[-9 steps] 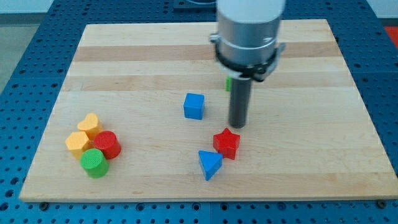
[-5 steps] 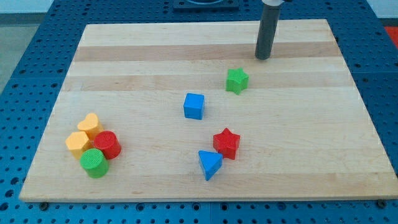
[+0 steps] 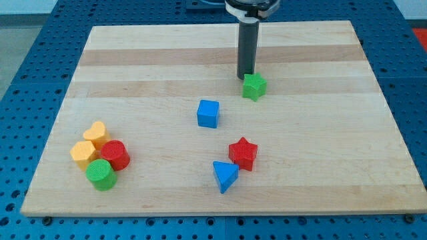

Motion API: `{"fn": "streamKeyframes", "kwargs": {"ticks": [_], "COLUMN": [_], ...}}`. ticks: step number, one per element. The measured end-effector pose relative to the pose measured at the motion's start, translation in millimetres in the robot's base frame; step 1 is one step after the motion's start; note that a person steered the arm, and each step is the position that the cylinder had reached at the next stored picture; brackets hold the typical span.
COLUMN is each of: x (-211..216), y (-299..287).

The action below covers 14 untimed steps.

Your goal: Push the green star to the red star

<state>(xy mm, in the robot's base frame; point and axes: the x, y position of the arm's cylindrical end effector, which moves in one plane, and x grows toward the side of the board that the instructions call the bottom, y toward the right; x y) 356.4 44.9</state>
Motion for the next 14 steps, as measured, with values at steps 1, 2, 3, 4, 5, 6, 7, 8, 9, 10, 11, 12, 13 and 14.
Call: {"fn": "streamKeyframes", "kwargs": {"ticks": [1, 2, 3, 4, 5, 6, 7, 8, 9, 10, 11, 12, 13, 14], "x": [7, 17, 20, 24, 24, 28, 36, 45, 52, 51, 63, 83, 99, 113], "y": [0, 0, 1, 17, 17, 17, 17, 17, 24, 30, 35, 37, 37, 37]}}
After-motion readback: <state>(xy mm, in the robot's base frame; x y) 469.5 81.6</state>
